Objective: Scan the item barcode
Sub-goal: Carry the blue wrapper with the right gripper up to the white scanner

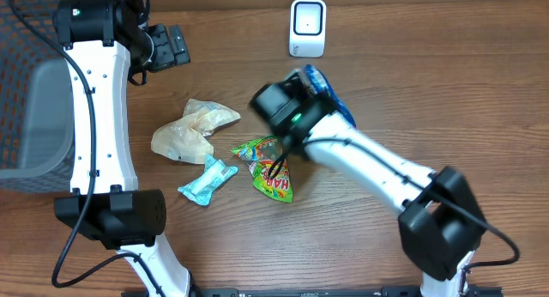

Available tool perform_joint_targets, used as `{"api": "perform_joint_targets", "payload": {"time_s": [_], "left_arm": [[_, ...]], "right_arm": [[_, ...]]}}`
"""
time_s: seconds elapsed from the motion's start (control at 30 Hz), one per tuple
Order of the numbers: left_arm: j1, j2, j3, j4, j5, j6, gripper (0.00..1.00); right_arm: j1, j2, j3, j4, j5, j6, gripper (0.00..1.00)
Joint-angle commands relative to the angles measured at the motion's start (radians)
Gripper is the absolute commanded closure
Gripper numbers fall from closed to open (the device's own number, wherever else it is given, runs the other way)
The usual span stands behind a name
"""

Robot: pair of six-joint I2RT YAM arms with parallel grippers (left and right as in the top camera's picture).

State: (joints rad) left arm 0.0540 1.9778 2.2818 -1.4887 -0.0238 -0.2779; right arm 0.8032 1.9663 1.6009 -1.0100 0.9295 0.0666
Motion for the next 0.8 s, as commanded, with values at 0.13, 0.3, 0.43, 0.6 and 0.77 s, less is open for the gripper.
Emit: {"api": "perform_joint_targets", "payload": {"time_s": [0.13, 0.3, 0.43, 0.6, 0.77], "left_arm": [[-0.004, -0.003, -0.009, 0.002, -0.009, 0.009, 0.00], [-0.004, -0.003, -0.009, 0.002, -0.010, 0.009, 0.00], [-0.004, -0.003, -0.009, 0.002, -0.010, 0.009, 0.00], [-0.004, -0.003, -0.009, 0.002, -0.009, 0.009, 0.00], [-0.004, -0.003, -0.009, 0.002, -0.009, 0.009, 0.00]], "right_arm": [[0.110, -0.062, 0.020, 0.024, 0.642, -0.055, 0.96], [0.121, -0.070, 0.020, 0.032, 0.642, -0.113, 0.96], [0.119, -0.080, 0.034, 0.037, 0.642, -0.124, 0.96], [0.100, -0.081, 0.087, 0.096, 0.537, -0.130, 0.96], [-0.023, -0.081, 0.125, 0.129, -0.125, -0.147, 0.96]]}}
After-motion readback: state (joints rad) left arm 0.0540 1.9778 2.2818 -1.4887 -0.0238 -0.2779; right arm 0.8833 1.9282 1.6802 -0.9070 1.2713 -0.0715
